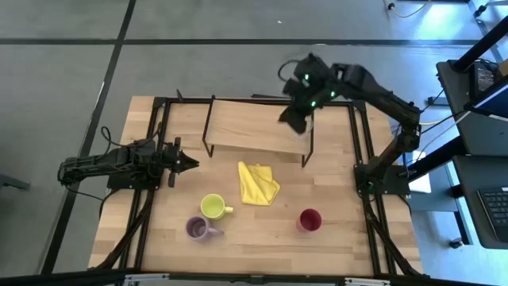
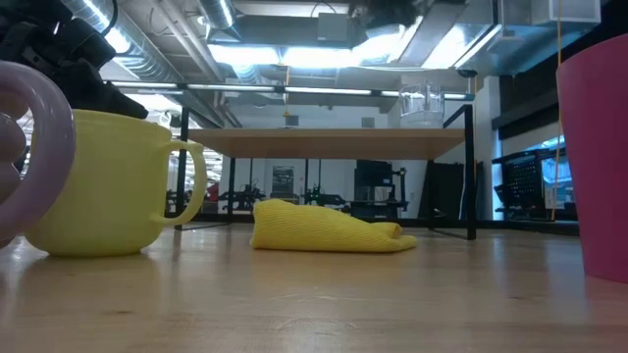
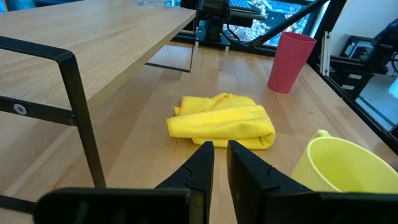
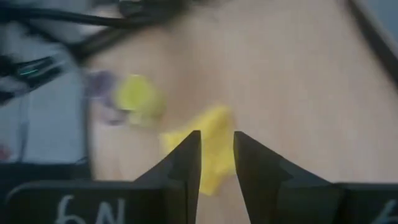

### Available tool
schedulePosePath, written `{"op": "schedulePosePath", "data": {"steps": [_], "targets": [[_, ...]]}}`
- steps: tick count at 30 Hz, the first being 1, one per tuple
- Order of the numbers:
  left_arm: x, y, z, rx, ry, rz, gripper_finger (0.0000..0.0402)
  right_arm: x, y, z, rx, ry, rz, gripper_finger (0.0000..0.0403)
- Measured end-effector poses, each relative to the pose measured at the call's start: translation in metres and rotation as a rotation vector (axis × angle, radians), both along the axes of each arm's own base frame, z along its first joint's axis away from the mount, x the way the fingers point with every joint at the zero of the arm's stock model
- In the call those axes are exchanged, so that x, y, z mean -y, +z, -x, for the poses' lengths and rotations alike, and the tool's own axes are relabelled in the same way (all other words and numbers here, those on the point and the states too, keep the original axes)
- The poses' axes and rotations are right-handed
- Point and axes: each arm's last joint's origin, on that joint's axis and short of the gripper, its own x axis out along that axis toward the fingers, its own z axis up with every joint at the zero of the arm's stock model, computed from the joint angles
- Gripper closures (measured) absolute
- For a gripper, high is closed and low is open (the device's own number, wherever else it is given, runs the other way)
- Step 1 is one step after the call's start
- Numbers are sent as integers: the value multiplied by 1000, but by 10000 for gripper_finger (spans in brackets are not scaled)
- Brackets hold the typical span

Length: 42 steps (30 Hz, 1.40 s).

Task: Stack small to large cups/mugs on shelf
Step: Put the pink cup to the left on the shelf

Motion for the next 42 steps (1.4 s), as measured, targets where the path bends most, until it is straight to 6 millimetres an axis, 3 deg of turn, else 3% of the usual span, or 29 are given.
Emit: {"op": "schedulePosePath", "data": {"steps": [4,7,10,13,18,22,27,34,42], "targets": [[0,0,0,0,0,0,363,-38,6,-12,61,132,18,306],[0,0,0,0,0,0,363,-58,4,-12,8,111,-23,306],[0,0,0,0,0,0,363,-78,-5,-2,-165,94,-65,306],[0,0,0,1,0,0,363,-97,-17,17,-421,-10,21,306],[0,0,0,0,0,0,363,-132,-13,30,-326,-137,-16,306],[0,0,0,0,0,0,363,-157,-36,43,-497,-276,-37,293],[0,0,0,1,0,0,363,-185,-66,46,-567,-338,-71,247],[0,0,0,0,0,0,363,-206,-96,35,-520,-380,-135,193],[0,0,0,0,0,0,363,-212,-118,16,-417,-312,-204,185]]}}
